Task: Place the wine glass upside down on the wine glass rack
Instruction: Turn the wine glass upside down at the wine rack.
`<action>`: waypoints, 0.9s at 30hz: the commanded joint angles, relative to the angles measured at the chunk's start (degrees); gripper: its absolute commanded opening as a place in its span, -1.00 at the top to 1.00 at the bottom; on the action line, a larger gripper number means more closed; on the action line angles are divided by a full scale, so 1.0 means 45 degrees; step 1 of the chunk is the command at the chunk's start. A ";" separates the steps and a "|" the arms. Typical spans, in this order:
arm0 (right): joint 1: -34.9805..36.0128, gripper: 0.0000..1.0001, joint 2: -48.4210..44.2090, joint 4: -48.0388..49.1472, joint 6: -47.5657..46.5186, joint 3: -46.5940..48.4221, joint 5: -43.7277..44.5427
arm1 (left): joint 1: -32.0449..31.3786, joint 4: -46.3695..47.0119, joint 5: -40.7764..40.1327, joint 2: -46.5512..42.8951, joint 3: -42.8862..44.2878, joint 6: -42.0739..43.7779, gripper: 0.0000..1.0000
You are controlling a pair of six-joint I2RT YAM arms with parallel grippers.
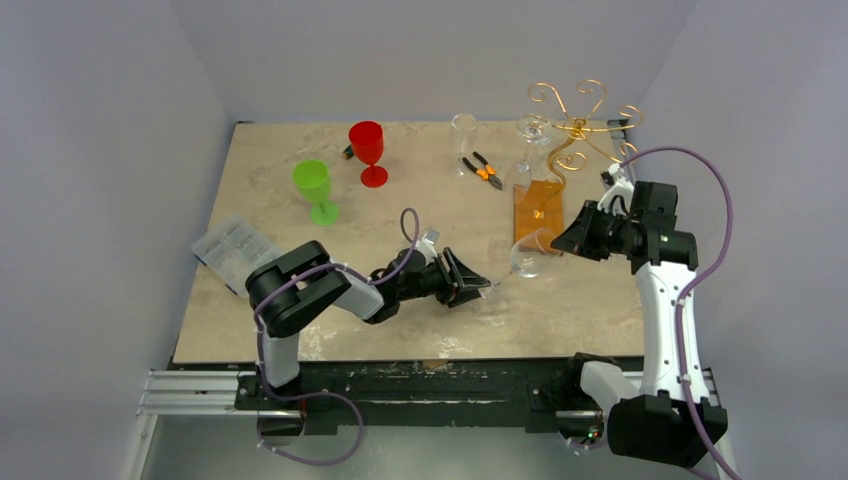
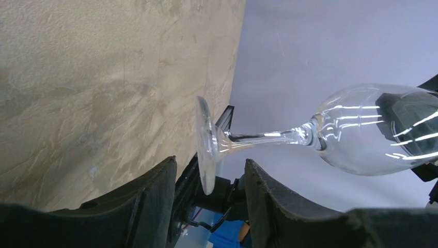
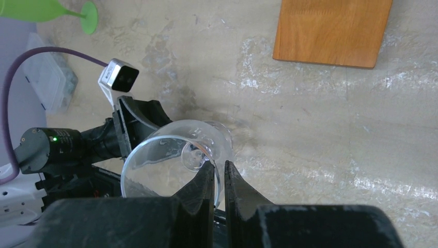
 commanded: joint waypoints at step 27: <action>0.0026 0.27 -0.1186 0.0629 -0.0279 -0.0111 -0.0651 | 0.0411 0.2762 -0.0008 -0.0289 -0.1055 -0.0603 1.00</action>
